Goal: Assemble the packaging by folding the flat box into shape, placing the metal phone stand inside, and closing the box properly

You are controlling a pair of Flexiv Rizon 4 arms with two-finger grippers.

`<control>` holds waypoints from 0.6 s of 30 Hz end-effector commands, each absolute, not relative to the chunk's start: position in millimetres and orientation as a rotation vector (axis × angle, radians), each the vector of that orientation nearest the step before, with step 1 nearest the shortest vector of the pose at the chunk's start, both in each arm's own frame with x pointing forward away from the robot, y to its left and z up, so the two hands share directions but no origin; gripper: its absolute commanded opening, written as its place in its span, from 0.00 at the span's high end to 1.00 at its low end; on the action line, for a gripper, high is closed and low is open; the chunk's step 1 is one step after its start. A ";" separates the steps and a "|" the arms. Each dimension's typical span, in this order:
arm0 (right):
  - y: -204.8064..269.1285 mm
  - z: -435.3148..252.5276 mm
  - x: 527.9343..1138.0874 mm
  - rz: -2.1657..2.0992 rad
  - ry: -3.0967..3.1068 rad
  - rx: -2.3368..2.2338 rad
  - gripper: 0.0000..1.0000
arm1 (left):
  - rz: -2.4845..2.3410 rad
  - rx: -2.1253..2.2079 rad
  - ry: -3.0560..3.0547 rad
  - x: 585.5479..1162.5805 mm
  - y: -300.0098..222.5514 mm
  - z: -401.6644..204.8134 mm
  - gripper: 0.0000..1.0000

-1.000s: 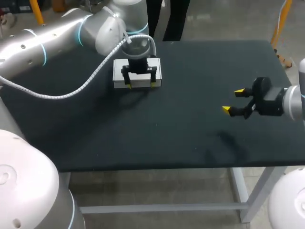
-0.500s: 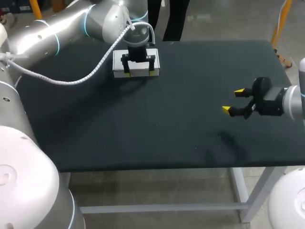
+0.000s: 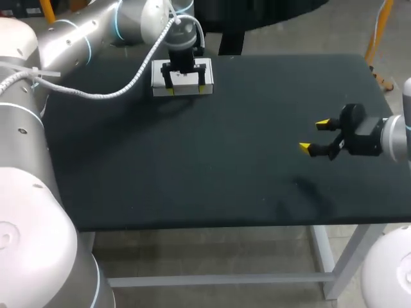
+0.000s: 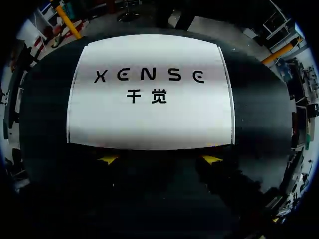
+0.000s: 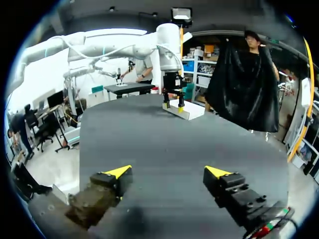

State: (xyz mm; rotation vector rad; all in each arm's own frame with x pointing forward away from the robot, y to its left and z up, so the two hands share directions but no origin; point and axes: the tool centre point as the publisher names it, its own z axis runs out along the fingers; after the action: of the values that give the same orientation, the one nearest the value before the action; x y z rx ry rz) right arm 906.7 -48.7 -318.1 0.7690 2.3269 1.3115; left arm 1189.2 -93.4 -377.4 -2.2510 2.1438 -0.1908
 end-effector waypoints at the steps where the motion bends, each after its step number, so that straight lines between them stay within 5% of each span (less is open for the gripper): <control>1: -50.3 -319.0 905.8 1.322 2.322 0.764 0.00 | -0.250 -2.227 2.172 1174.4 -86.3 -368.3 0.00; 18: -50.3 -319.0 905.8 1.322 2.322 0.764 0.00 | -0.842 -1.793 2.305 1046.4 -49.1 -337.0 0.00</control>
State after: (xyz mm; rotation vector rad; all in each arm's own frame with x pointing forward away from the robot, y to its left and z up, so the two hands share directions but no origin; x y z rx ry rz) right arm 906.7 -48.8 -318.3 0.7685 2.3268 1.3120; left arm 1119.0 -74.0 -347.0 -1.9645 2.6009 -0.3813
